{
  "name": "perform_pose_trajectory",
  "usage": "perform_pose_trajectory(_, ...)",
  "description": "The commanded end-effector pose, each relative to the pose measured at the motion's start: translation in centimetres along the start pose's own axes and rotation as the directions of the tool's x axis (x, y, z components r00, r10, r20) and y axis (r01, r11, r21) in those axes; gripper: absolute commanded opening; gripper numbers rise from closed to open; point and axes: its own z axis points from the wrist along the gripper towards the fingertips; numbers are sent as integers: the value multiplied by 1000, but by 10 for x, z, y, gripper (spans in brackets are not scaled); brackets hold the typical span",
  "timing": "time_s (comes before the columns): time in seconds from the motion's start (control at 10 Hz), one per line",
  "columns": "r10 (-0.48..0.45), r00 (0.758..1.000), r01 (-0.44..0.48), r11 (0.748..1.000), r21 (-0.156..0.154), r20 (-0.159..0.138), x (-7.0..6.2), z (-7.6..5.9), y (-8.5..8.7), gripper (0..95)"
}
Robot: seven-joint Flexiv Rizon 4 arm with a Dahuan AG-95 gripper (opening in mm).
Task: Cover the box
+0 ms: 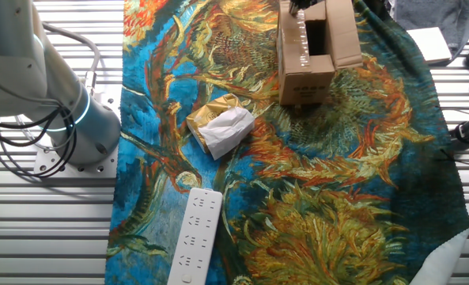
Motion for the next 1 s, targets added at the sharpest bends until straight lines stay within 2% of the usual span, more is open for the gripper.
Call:
perform_pose_trajectory(0.1,16,1000,-16,1000,2,1,0,0,0,0)
perform_pose_trajectory(1.0,49,999,-50,999,9,15,0,0,0,0)
